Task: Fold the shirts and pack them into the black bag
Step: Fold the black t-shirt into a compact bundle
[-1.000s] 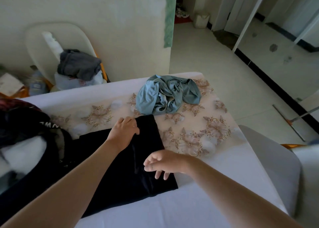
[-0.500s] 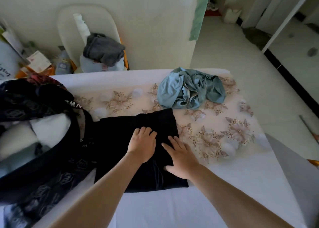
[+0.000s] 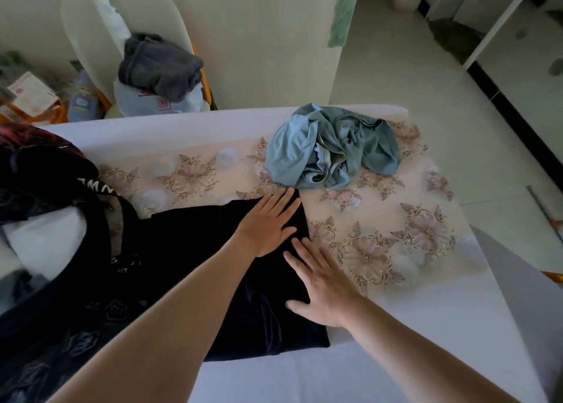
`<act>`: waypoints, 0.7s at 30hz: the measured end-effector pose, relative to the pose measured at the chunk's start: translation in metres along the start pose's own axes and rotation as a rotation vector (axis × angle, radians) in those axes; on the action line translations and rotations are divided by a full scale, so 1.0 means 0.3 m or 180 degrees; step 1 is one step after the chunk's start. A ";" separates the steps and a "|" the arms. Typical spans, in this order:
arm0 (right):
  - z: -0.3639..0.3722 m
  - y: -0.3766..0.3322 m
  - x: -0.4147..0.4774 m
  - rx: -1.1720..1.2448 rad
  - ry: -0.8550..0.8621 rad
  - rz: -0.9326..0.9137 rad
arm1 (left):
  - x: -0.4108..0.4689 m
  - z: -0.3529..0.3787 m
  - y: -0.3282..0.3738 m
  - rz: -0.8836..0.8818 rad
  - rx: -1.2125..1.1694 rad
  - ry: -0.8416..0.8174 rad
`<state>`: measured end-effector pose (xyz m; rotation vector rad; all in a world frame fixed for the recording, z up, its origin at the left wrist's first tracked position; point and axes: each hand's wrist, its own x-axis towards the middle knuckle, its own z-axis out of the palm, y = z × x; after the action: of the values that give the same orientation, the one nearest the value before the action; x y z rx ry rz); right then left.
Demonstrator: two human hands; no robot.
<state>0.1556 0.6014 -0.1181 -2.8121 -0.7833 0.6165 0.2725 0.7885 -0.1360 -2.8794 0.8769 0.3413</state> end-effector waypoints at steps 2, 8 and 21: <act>-0.010 -0.023 0.015 0.0033 0.0315 0.0118 | -0.040 0.004 0.019 -0.0137 0.0043 0.0273; -0.008 -0.095 0.081 -0.0105 0.0779 -0.0020 | -0.294 0.057 0.049 -0.1106 -0.0597 0.0627; 0.038 -0.042 -0.017 -0.0395 0.0103 0.0084 | -0.543 0.115 0.148 -0.1278 -0.0770 -0.0167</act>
<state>0.1408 0.6098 -0.1234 -2.9410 -0.8062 0.5427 0.1096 0.8451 -0.1310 -3.1505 0.2478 0.5041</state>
